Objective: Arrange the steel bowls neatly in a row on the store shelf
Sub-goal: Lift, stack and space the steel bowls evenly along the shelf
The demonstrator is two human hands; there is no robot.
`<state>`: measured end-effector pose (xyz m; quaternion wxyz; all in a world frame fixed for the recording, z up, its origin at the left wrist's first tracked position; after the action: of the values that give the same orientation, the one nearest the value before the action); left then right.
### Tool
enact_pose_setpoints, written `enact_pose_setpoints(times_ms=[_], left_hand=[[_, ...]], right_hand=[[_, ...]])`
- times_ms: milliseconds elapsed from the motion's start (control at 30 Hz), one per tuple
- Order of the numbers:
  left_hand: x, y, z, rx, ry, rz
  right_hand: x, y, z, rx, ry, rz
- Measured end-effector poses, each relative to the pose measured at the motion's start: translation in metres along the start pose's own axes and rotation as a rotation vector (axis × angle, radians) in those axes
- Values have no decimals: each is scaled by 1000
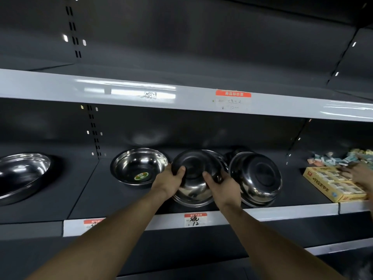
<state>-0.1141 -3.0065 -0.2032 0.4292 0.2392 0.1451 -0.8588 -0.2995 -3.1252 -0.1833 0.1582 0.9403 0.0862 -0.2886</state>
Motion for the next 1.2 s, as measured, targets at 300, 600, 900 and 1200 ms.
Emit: enact_pose_setpoints(times_ms=[300,600,900,1200], left_hand=[[-22,4,24,-26,-324,64],[-39,-3,39,-131,-615,6],[-42,-8,29,-93,-441,32],[-41,-22,36,89,-153,46]], right_hand=[[-37,-4,-15,-78,-8,195],[-47,-15,-24,-186,118,211],[-49,-17,-6,118,429,228],[-39,-16,12,379,373,100]])
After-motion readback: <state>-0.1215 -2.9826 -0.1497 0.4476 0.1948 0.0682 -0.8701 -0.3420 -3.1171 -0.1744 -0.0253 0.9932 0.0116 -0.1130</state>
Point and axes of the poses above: each hand's wrist, its own y-axis towards the middle knuckle, its own x-axis out of the palm, z = x × y, the point moved 9 cm from there along y, towards the middle knuckle, and after that the axes turned 9 degrees about z, right-handed, at the moved point
